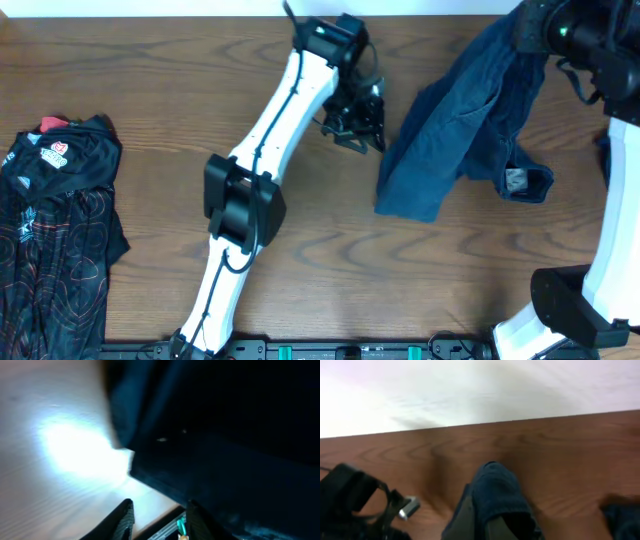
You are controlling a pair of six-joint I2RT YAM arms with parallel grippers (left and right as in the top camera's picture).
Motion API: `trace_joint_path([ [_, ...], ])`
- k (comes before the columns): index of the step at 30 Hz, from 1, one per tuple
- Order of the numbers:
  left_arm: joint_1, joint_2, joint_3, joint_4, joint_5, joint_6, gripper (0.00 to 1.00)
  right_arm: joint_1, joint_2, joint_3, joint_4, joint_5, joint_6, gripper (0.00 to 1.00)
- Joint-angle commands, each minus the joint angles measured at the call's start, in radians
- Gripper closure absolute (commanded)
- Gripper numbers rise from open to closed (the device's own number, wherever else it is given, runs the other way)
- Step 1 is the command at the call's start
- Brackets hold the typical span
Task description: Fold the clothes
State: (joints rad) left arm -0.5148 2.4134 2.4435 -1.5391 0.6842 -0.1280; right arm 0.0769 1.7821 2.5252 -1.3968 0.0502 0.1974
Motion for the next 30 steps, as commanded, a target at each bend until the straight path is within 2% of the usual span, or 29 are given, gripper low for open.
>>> trace_joint_path([
  [1,-0.011,-0.012,0.001,-0.002,0.043,0.018,0.65,-0.066,-0.008,0.013,-0.003,0.032,-0.004,0.99],
  [9,-0.014,-0.012,-0.084,0.027,0.09,0.016,0.64,-0.198,-0.008,0.013,-0.01,0.032,-0.008,0.99],
  [12,-0.016,-0.012,-0.176,0.105,0.176,0.033,0.64,-0.224,-0.008,0.013,-0.011,0.032,-0.012,0.99],
  [16,-0.029,-0.012,-0.321,0.259,0.246,0.039,0.57,-0.243,-0.008,0.013,-0.021,0.028,-0.012,0.99],
  [24,-0.072,-0.012,-0.435,0.558,0.234,0.068,0.57,-0.242,-0.008,0.013,-0.033,-0.01,-0.02,0.99],
  [30,-0.082,-0.012,-0.435,0.66,0.137,0.069,0.59,-0.242,-0.008,0.013,-0.044,-0.01,-0.019,0.99],
])
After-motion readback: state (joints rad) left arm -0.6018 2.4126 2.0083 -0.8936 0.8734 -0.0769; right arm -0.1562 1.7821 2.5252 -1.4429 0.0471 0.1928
